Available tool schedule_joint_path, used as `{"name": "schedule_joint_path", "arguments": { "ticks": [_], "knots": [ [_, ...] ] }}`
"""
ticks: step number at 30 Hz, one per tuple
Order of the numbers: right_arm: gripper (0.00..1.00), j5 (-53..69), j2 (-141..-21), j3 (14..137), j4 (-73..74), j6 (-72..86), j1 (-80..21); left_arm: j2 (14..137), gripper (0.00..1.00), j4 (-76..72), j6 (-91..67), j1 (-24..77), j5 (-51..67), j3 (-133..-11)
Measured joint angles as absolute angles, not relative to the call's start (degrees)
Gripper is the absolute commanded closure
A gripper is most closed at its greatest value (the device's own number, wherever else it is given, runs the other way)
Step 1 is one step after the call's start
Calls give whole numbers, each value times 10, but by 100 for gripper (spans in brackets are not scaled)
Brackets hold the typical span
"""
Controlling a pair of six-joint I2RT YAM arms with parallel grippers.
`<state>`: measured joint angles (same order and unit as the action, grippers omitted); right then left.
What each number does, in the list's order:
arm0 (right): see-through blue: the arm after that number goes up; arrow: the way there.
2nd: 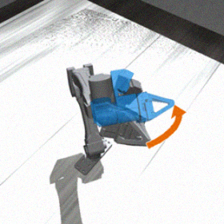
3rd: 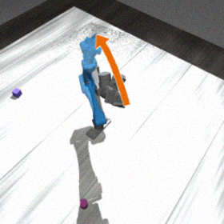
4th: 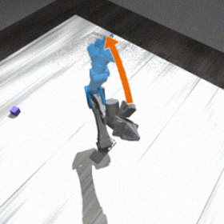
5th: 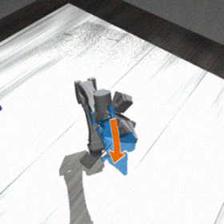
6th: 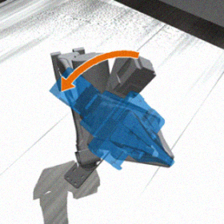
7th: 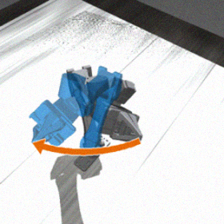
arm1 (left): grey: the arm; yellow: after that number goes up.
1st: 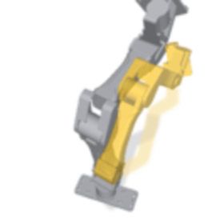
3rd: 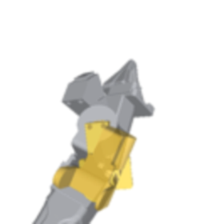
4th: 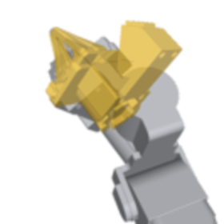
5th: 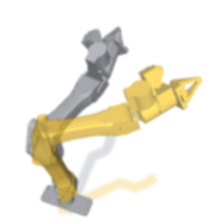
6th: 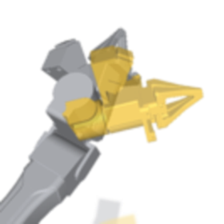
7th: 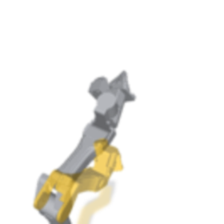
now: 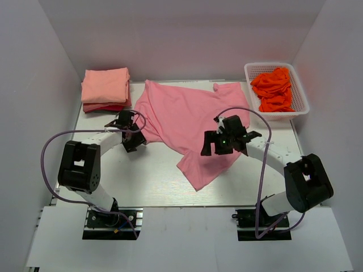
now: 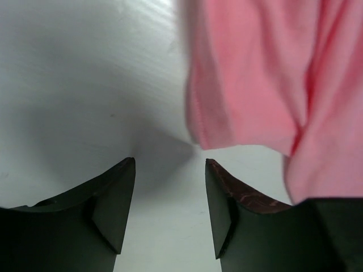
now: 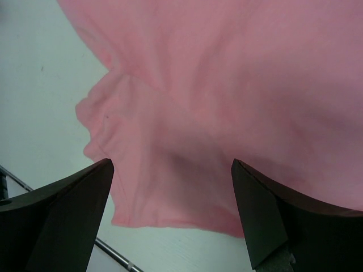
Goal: Fold and stack the t-shirts
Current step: Flatten out the tshirt
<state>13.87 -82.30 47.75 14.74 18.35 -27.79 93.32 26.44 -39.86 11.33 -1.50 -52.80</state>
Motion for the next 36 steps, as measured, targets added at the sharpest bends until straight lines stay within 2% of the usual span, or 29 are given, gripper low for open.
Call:
{"name": "schedule_joint_path", "arguments": {
  "ticks": [1, 12, 22, 27, 31, 36],
  "knots": [
    [10, 139, -821, 471, 147, 191, -285, 931, 41, 252, -400, 114, -5, -526],
    [10, 96, -818, 448, 149, 239, -343, 919, 40, 189, -406, 117, 32, -525],
    [10, 33, -818, 422, 150, 269, -369, 1020, 53, 256, -425, 117, 22, -639],
    [10, 8, -818, 422, 152, 275, -378, 1050, 73, 316, -436, 117, 8, -672],
    [10, -13, -818, 421, 154, 280, -383, 1046, 100, 341, -446, 117, 0, -673],
    [10, -31, -820, 414, 154, 286, -384, 1029, 100, 356, -449, 117, -15, -670]
  ]
}}
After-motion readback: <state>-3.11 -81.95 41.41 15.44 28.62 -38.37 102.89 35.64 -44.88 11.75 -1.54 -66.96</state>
